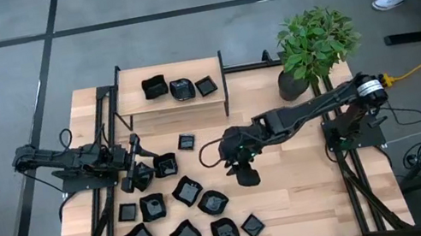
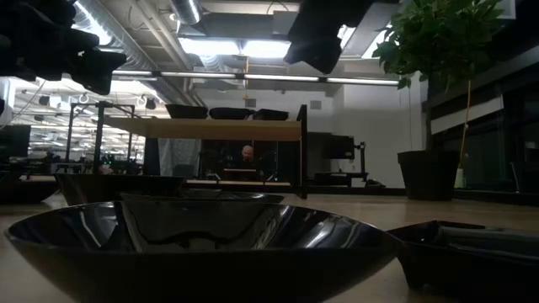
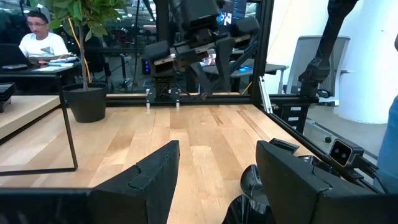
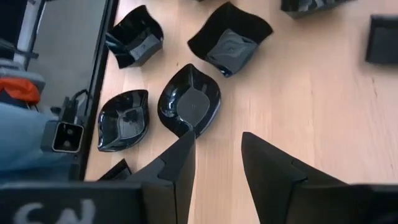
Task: Pick & Place Mini shaped plates
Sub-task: Stack the leaf shaped plate on top of the leaf shaped plates on the shelf
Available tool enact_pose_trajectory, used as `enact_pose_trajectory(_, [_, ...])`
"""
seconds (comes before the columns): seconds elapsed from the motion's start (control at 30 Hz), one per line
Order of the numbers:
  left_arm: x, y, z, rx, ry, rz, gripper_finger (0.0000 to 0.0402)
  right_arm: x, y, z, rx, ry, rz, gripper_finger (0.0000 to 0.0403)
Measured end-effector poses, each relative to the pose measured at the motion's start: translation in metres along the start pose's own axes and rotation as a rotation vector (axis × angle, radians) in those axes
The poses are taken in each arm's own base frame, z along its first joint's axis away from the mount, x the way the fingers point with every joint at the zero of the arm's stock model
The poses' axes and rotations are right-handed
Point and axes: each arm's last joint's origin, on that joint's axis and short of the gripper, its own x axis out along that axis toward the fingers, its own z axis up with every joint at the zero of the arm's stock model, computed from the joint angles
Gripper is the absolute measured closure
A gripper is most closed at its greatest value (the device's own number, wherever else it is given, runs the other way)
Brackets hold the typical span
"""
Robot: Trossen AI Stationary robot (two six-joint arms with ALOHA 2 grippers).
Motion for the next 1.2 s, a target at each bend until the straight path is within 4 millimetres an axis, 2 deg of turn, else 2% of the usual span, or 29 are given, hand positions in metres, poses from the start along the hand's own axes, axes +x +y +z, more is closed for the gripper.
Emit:
enact_pose_trajectory(0.17, [0.000,0.000,0.000,0.000,-0.001,0.000,0.0194,0.014,0.002,-0.004,-0.103,0.035,0.004,0.0272])
enact_pose_trajectory(0.3, [0.000,0.000,0.000,0.000,0.000,0.000,0.0194,0.027,0.003,-0.007,-0.110,0.052,0.008,0.0272])
enact_pose_trajectory(0.8, [0.000,0.000,0.000,0.000,0.000,0.000,0.0194,0.096,-0.004,-0.026,0.149,0.156,0.079,0.0272])
enact_pose_trajectory(1.2, [0.000,0.000,0.000,0.000,0.000,0.000,0.0194,0.120,-0.009,-0.032,0.246,0.151,0.064,0.0272])
